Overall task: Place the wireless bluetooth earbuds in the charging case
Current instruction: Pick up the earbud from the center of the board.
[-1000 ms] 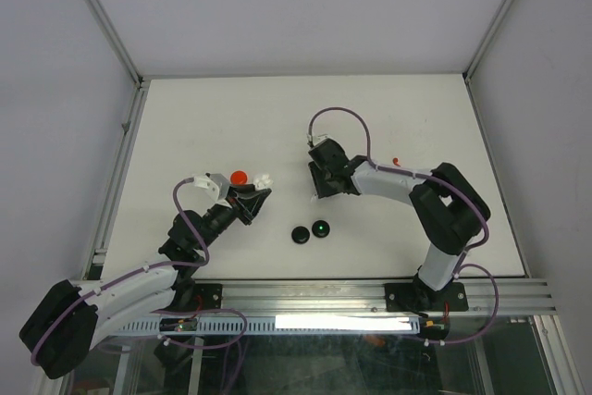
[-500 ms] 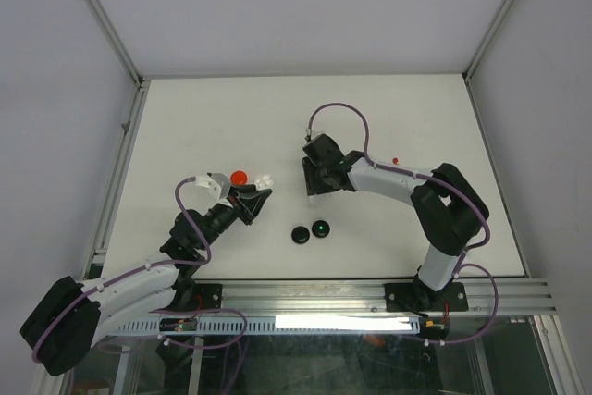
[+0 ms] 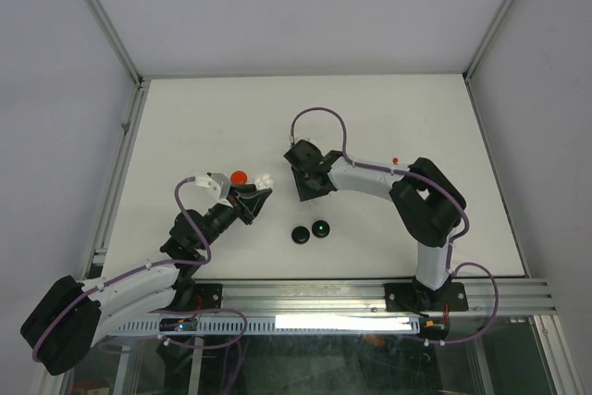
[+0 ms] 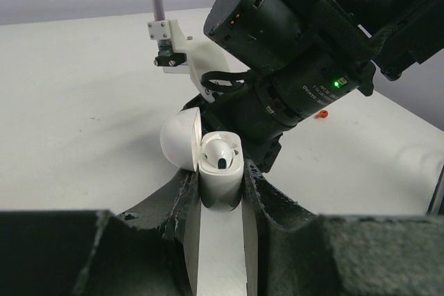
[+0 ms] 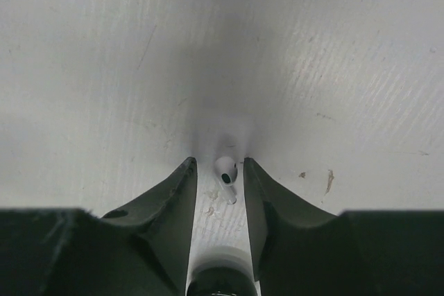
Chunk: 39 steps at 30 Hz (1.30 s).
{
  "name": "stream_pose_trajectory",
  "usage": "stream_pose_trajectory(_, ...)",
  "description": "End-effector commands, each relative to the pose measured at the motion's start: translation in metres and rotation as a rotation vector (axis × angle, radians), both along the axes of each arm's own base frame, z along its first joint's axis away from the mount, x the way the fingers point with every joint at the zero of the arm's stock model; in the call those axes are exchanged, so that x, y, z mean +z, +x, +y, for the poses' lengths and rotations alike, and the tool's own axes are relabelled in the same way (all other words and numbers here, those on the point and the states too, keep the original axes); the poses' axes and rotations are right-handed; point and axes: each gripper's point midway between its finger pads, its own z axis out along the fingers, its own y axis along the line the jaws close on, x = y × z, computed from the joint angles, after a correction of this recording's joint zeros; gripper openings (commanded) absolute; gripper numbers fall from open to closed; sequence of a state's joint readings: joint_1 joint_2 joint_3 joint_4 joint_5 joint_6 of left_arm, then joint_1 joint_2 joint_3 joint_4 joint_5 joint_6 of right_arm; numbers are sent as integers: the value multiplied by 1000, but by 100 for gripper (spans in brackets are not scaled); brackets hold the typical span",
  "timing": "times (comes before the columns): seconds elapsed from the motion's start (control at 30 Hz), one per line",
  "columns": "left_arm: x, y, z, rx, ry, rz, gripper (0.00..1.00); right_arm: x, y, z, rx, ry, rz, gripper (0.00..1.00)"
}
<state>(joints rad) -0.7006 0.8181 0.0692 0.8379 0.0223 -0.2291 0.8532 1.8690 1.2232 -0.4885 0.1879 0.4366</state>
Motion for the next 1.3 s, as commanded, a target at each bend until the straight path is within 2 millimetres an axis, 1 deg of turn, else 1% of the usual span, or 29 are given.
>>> stream_pose_trajectory(0.0,10,1,1,8,-46,-23,12,5,4,1,12,-50,-18,34)
stream_pose_trajectory(0.07,10,1,1,7,-46,-23,12,2,1,2,23,-57,0,32)
stream_pose_trajectory(0.23,11,1,1,8,-49,-26,12,-5,-9,1,45,-96,48,32)
stream_pose_trajectory(0.37,11,1,1,5,-47,-27,12,-5,-15,0,51,-99,66,27)
stream_pose_trajectory(0.43,13,0,0,2,-50,-31,12,-4,-16,-2,54,-106,65,24)
stream_pose_trajectory(0.57,16,-1,0,-3,-58,-44,12,13,-15,-2,58,-74,26,19)
stream_pose_trajectory(0.63,18,-1,-1,-6,-69,-52,12,25,-14,0,65,-41,-2,16)
stream_pose_trajectory(0.73,26,-3,-1,-18,-101,-77,12,49,-12,3,80,24,-57,15)
stream_pose_trajectory(0.87,36,-8,-4,-48,-127,-111,12,86,-10,7,100,122,-151,14)
stream_pose_trajectory(0.97,43,-13,-8,-82,-131,-142,12,120,-9,8,113,211,-238,14)
stream_pose_trajectory(1.13,57,-19,-12,-121,-143,-206,13,183,-14,9,145,400,-405,14)
stream_pose_trajectory(1.27,68,-22,-17,-150,-156,-239,13,230,-24,9,186,566,-530,14)
